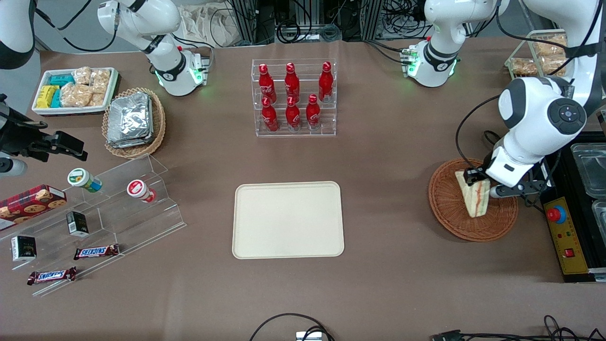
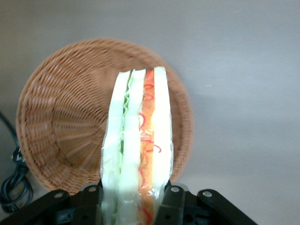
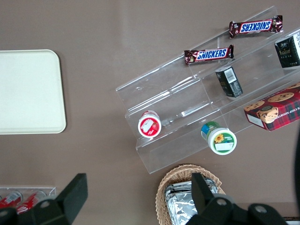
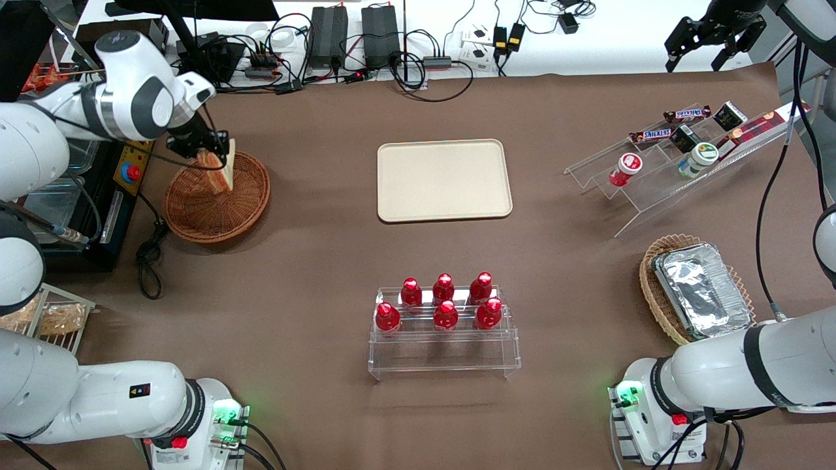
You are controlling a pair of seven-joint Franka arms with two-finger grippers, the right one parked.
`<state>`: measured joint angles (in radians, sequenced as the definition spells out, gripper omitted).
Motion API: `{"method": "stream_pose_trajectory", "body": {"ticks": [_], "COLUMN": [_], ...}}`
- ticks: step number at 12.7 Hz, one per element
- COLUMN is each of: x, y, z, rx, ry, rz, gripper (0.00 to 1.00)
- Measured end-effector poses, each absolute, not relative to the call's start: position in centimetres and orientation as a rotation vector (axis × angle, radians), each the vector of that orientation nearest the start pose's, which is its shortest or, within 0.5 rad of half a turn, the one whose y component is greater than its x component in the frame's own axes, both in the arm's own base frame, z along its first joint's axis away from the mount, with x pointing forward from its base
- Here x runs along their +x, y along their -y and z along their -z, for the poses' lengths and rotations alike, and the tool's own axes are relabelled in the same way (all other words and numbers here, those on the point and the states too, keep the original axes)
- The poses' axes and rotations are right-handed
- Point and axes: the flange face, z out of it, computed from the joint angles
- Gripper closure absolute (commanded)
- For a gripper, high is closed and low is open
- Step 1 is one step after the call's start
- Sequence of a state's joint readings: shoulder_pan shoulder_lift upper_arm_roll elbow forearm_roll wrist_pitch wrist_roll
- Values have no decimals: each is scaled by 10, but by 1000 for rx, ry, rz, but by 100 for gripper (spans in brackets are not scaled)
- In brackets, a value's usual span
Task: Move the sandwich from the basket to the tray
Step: 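Lift the sandwich upright out of the basket with the left gripper, then carry the sandwich over the cream tray and lower it onto it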
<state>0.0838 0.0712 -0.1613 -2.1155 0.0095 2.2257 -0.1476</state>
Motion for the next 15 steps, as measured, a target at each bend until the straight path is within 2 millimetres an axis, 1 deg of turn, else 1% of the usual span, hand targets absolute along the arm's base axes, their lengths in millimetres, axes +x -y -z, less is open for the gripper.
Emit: {"method": "stream_pose_trajectory", "body": {"ticks": [1,3,5,7,9,11,13,15], "x": [563,573,584,598,610,615,615,615], "y": [63,101,127,155,191,234,281,324], "z": [-398,-418,-432,-450,-461,-455,-436,-412], "rx": [-3150,-3125,-3122,-3143,-3168,-3183,-3159,-3152], "ry": [34,-107,-175,-141,-83,-37,9,32], "rz": [96,132,116,100,106,94,94,80], "gripper": [60,60,60,60,60,60,60,60]}}
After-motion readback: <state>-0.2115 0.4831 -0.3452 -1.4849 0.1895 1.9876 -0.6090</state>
